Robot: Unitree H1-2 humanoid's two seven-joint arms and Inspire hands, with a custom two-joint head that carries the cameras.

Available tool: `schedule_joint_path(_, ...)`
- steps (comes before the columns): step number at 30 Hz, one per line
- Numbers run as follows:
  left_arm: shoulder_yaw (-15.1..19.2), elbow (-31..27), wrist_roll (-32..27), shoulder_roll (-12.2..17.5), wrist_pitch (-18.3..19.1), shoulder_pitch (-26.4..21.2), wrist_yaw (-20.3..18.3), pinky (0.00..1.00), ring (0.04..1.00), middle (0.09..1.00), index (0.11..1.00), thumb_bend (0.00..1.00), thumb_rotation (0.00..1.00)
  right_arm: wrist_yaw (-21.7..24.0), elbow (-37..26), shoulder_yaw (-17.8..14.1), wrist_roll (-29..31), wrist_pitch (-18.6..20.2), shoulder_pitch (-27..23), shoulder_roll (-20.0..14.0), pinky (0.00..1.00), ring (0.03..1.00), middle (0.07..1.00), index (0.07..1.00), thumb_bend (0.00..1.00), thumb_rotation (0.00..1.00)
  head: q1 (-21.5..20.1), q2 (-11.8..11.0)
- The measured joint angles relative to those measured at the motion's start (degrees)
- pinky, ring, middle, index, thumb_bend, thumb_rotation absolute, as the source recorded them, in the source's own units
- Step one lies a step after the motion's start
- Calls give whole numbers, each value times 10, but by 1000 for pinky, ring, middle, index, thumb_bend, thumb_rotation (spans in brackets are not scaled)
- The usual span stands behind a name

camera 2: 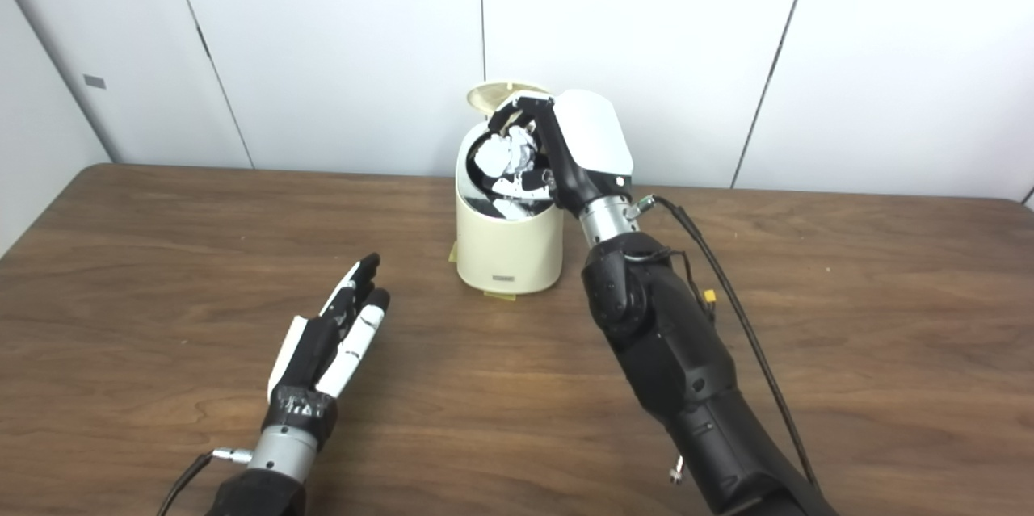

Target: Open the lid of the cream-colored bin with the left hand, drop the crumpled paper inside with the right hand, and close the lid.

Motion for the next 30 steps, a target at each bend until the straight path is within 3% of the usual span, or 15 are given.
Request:
schedule_joint_path(2, 0, 0, -1, 0, 0, 0, 0, 1000, 1000, 1000, 1000, 577, 743, 16, -9, 3, -1, 13, 0, -1, 358, 406, 522, 549, 507, 0, -5, 1)
schedule_joint_path(4, 0, 0, -2, 0, 0, 0, -1, 1000, 1000, 1000, 1000, 578, 739, 30, -18, 5, -3, 24, 0, -4, 384, 451, 618, 506, 509, 0, -6, 1)
schedule_joint_path(5, 0, 0, -2, 1, -1, 0, -1, 1000, 1000, 1000, 1000, 580, 744, 35, -23, 7, -4, 28, 1, -6, 407, 504, 647, 585, 691, 14, -8, 1)
schedule_joint_path(6, 0, 0, -2, 1, -1, 0, -2, 1000, 1000, 1000, 1000, 579, 747, 37, -25, 10, -6, 30, 1, -8, 441, 551, 672, 630, 787, 35, -8, 1)
schedule_joint_path(9, 0, 0, -3, 3, -2, 0, -3, 1000, 1000, 1000, 1000, 572, 749, 46, -30, 19, -16, 32, 2, -14, 515, 660, 748, 688, 887, 97, -10, 1)
schedule_joint_path(12, 3, 0, -4, 3, -2, 0, -4, 1000, 1000, 1000, 999, 575, 750, 54, -32, 25, -22, 32, 2, -18, 587, 732, 814, 719, 907, 140, -12, 1)
schedule_joint_path(16, 4, -4, -4, 4, -2, 0, -5, 1000, 1000, 1000, 1000, 583, 749, 60, -33, 24, -21, 32, 2, -18, 666, 776, 826, 736, 903, 167, -13, 2)
schedule_joint_path(18, 5, -13, -5, 5, -2, 0, -5, 1000, 1000, 1000, 1000, 576, 750, 67, -36, 24, -19, 35, 2, -18, 584, 741, 830, 731, 892, 174, -14, 2)
schedule_joint_path(22, 7, -16, -4, 8, -3, 0, -5, 1000, 1000, 1000, 1000, 575, 751, 74, -39, 23, -15, 38, 2, -18, 540, 728, 838, 722, 889, 182, -14, 1)
schedule_joint_path(27, 7, -16, 1, 12, -2, 0, -6, 1000, 1000, 1000, 989, 585, 764, 73, -39, 23, -14, 38, 2, -18, 546, 745, 839, 714, 897, 188, -17, -1)
schedule_joint_path(30, 7, -17, 5, 14, -2, 0, -6, 1000, 1000, 1000, 990, 581, 772, 74, -39, 23, -15, 39, 2, -17, 606, 768, 828, 713, 895, 196, -18, -1)
